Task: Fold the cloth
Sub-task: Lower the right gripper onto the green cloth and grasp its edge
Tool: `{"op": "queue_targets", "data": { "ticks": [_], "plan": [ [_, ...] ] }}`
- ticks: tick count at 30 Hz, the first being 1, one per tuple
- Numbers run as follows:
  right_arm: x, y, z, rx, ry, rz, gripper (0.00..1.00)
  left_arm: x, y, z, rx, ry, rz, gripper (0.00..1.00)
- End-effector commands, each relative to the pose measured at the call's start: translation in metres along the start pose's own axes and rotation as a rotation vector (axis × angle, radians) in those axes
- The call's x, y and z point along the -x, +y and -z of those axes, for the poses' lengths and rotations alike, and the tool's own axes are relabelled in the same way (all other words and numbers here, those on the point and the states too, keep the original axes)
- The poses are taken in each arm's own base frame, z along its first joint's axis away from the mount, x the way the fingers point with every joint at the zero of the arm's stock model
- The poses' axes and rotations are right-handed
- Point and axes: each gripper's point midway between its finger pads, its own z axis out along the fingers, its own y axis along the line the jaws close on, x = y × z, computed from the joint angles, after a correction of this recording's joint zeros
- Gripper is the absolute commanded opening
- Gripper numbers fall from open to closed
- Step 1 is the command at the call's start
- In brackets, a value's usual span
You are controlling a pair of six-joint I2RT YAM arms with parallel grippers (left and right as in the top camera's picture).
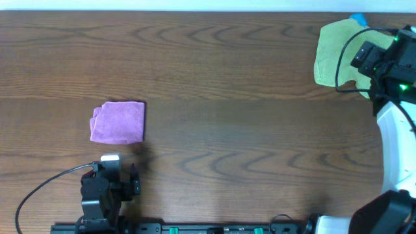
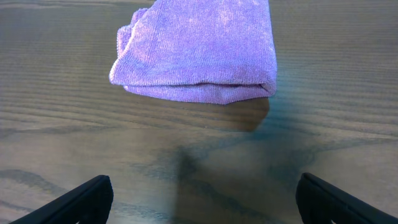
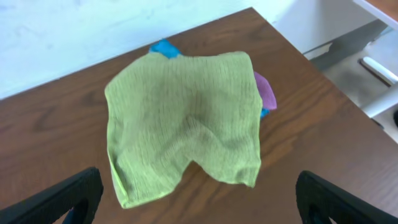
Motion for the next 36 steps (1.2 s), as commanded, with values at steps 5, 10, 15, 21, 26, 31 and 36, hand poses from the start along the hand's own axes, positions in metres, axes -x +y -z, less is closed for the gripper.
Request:
{"op": "queue_targets", "data": {
  "ticks": [5,10,15,21,26,31,36],
  "plan": [
    [-0.011,-0.014,-0.050,-0.034,0.082,-0.068,0.99,-0.015,0.001,-0.004,0.009,0.049,-0.007,0.95],
    [-0.018,-0.010,-0.084,-0.044,0.126,-0.064,0.99,-0.015,0.001,-0.004,0.009,0.049,-0.007,0.95],
    [-0.034,0.002,-0.110,0.003,0.180,-0.061,0.97,-0.015,0.001,-0.004,0.009,0.049,-0.007,0.95],
    [-0.079,0.032,-0.129,0.083,0.305,-0.023,0.99,-0.015,0.001,-0.004,0.009,0.049,-0.007,0.95],
    [-0.111,0.060,-0.137,0.107,0.370,0.046,0.96,-0.015,0.001,-0.004,0.009,0.049,-0.007,0.95],
    [-0.127,0.063,-0.145,0.087,0.395,0.071,0.92,-0.015,0.001,-0.004,0.009,0.049,-0.007,0.95],
    [-0.136,0.057,-0.151,0.061,0.411,0.076,0.80,-0.015,0.001,-0.004,0.009,0.049,-0.007,0.95]
  ]
}}
